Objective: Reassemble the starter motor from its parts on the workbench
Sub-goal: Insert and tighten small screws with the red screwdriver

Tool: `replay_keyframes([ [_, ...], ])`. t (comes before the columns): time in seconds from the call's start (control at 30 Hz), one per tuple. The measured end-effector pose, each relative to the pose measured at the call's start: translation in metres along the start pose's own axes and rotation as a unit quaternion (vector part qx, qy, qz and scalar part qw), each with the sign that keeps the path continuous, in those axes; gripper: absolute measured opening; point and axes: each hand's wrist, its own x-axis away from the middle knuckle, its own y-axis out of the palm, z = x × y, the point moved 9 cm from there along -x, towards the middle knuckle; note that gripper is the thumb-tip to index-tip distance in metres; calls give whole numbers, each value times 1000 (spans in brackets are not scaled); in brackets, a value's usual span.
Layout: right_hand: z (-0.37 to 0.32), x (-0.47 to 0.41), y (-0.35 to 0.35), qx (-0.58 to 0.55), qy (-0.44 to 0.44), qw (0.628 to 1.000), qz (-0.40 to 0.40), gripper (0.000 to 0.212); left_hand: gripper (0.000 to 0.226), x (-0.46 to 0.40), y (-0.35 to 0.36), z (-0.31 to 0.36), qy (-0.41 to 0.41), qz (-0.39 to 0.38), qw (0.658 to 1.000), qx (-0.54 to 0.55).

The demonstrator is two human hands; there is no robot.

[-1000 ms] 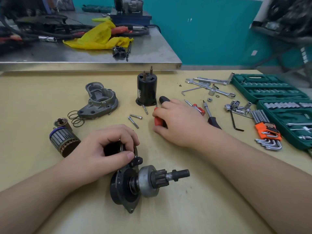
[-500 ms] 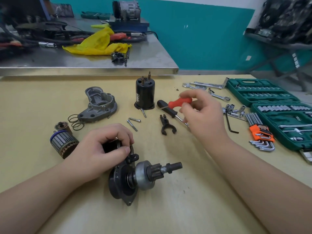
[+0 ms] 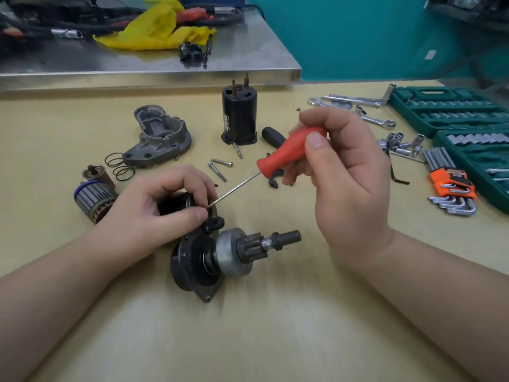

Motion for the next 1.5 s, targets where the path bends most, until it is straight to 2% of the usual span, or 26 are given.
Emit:
replay_keyframes([
  [0.13, -8, 4, 6, 56, -43, 997, -35, 24, 7, -1, 0, -1, 3, 0, 1000, 3],
  [0.23, -11, 5, 9, 55, -58, 996, -49, 26, 7, -2, 1, 0, 6, -2, 1000, 1],
  [0.4, -13, 6, 8, 28, -61, 997, -41, 26, 7, -2, 1, 0, 5, -5, 1000, 1],
  [1.2, -18, 7, 11, 65, -86, 992, -62, 26, 7, -2, 1, 1, 4, -3, 1000, -9],
  [1.5, -15, 7, 8, 69, -71, 994, -42, 27, 6, -2, 0, -1, 5, -3, 1000, -3],
])
